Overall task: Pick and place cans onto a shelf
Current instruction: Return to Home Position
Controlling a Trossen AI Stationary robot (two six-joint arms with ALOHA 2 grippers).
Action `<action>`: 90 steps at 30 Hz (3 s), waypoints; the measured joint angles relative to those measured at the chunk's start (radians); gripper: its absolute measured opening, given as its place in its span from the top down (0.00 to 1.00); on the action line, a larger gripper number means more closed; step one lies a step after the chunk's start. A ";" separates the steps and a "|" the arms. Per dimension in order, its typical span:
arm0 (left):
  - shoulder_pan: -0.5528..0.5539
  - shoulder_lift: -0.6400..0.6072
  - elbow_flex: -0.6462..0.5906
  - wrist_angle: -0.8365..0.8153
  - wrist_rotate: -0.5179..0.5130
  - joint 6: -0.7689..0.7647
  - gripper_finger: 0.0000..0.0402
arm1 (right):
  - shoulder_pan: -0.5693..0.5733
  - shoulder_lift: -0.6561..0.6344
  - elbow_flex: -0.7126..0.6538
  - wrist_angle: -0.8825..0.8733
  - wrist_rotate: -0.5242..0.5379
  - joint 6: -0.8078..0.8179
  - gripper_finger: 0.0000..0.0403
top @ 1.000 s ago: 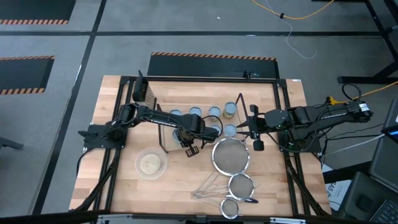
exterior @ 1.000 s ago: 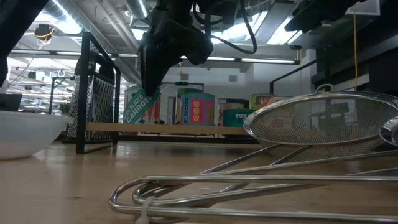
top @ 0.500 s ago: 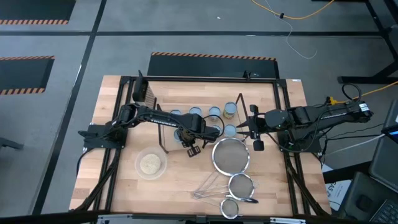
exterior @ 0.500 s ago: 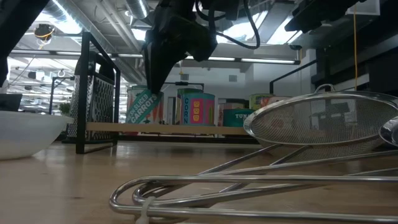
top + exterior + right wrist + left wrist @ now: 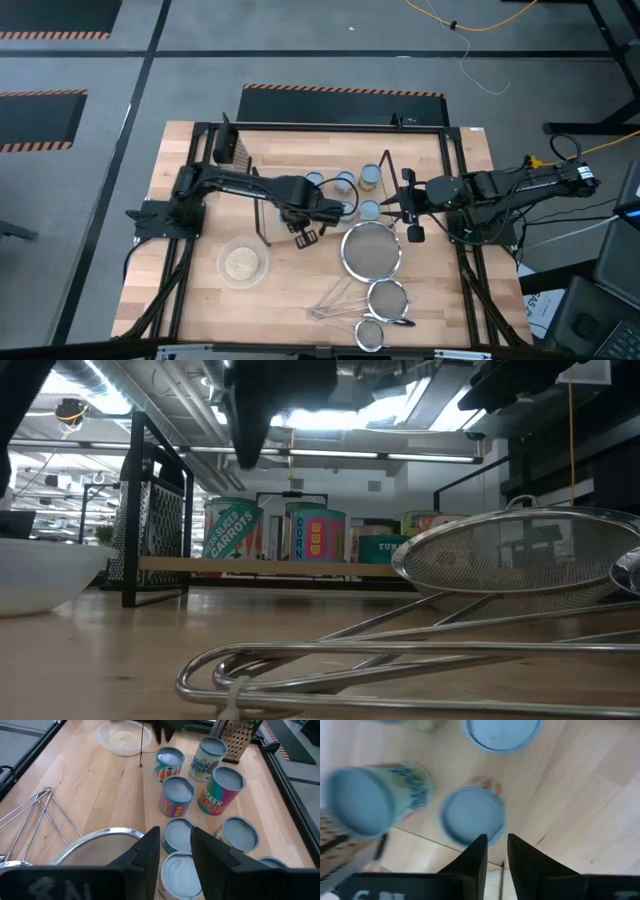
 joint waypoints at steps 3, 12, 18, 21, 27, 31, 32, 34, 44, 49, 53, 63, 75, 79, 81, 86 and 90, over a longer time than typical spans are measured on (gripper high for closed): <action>-0.026 -0.065 0.000 -0.002 -0.080 0.001 0.83 | 0.000 0.000 0.000 -0.002 0.000 0.001 0.72; -0.167 -0.308 0.000 0.003 -0.371 0.105 0.83 | 0.000 0.000 0.000 -0.008 0.000 0.002 0.72; -0.310 -0.481 -0.091 0.002 -0.646 0.129 0.83 | 0.001 0.000 0.000 -0.028 0.000 0.003 0.72; -0.361 -0.591 -0.231 0.040 -0.687 0.089 0.83 | 0.001 0.000 0.000 -0.029 0.001 0.003 0.72; -0.398 -0.828 -0.585 0.290 -0.688 0.107 0.83 | 0.001 0.000 0.000 -0.028 0.001 0.003 0.72; -0.389 -0.981 -0.815 0.517 -0.688 0.209 0.83 | 0.001 0.000 0.000 -0.028 0.001 0.003 0.72; -0.383 -1.014 -0.869 0.578 -0.685 0.246 0.83 | 0.001 0.000 0.000 -0.028 0.001 0.003 0.72; -0.370 -1.076 -0.967 0.694 -0.670 0.320 0.83 | 0.001 0.000 0.000 -0.028 0.001 0.003 0.72; -0.219 -1.345 -1.344 1.210 -0.383 0.644 0.83 | 0.001 0.000 0.000 -0.028 0.001 0.003 0.72; -0.119 -1.444 -1.451 1.338 -0.266 0.731 0.83 | 0.001 0.000 0.000 -0.028 0.001 0.003 0.72; -0.035 -1.515 -1.505 1.363 -0.184 0.761 0.83 | 0.001 0.000 0.000 -0.028 0.001 0.003 0.72; 0.122 -1.736 -1.647 1.366 -0.085 0.776 0.83 | 0.001 0.000 0.000 -0.028 0.001 0.003 0.72; 0.184 -1.993 -1.825 1.441 0.029 0.760 0.84 | 0.001 0.001 0.000 -0.028 0.001 0.003 0.72; 0.188 -2.014 -1.900 1.506 0.030 0.757 0.85 | 0.001 0.001 0.000 -0.027 0.001 0.003 0.72; 0.188 -2.013 -1.923 1.547 0.032 0.752 0.86 | 0.001 0.001 0.000 -0.027 0.001 0.004 0.72; 0.189 -2.009 -1.923 1.544 0.072 0.745 0.88 | 0.001 0.001 0.000 -0.027 0.001 -0.020 0.72; 0.189 -2.012 -1.923 1.543 0.073 0.733 0.90 | 0.001 -0.006 0.004 -0.032 0.001 0.006 0.72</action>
